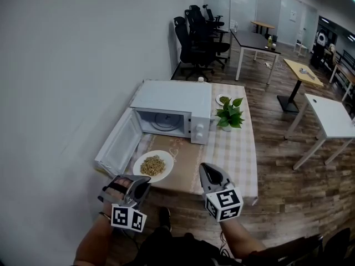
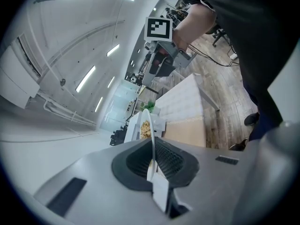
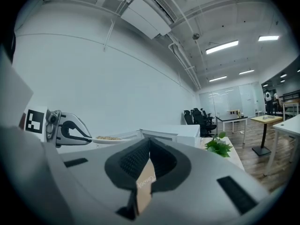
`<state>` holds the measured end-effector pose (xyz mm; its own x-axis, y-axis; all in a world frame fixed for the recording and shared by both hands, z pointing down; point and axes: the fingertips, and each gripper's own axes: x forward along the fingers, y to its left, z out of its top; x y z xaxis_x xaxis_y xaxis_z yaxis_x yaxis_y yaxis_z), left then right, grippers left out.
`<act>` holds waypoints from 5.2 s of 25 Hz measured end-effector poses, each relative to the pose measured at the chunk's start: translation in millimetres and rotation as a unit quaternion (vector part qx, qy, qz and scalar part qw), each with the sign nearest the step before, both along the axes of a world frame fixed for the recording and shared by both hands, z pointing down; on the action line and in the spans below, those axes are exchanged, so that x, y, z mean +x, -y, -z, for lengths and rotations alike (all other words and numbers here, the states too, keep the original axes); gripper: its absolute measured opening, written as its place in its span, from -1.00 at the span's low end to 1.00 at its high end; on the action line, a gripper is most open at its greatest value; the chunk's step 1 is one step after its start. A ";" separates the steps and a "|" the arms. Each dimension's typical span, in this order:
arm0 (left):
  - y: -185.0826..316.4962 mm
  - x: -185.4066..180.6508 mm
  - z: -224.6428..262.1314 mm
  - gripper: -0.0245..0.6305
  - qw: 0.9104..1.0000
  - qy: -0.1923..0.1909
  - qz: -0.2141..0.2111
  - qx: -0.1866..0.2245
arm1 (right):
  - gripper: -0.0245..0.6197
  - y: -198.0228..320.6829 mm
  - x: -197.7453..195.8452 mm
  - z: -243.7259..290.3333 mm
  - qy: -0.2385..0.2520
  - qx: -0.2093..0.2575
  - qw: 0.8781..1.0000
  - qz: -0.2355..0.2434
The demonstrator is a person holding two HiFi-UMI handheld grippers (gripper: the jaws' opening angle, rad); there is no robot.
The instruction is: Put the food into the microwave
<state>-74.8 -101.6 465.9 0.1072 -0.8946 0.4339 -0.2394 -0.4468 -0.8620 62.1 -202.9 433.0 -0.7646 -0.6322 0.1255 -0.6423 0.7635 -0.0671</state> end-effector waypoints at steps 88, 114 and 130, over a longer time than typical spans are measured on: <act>374.8 -136.9 -243.4 -0.82 0.993 0.044 -0.036 -0.104 | -0.90 158.2 -35.2 -50.9 -0.082 -0.053 0.969 -0.227; 372.9 -140.1 -267.1 -0.71 0.985 0.058 -0.054 -0.152 | -0.90 155.2 -45.6 -57.6 -0.083 -0.057 0.970 -0.223; 355.4 -125.8 -249.3 -0.85 0.989 0.021 -0.044 -0.142 | -0.90 150.2 -44.1 -56.2 -0.071 -0.063 0.972 -0.217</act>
<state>-200.6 -456.9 715.2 0.1552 -0.7239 0.6722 -0.1559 -0.6899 -0.7069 18.0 -353.2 489.3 -0.3991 -0.8638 0.3074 -0.9113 0.4107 -0.0290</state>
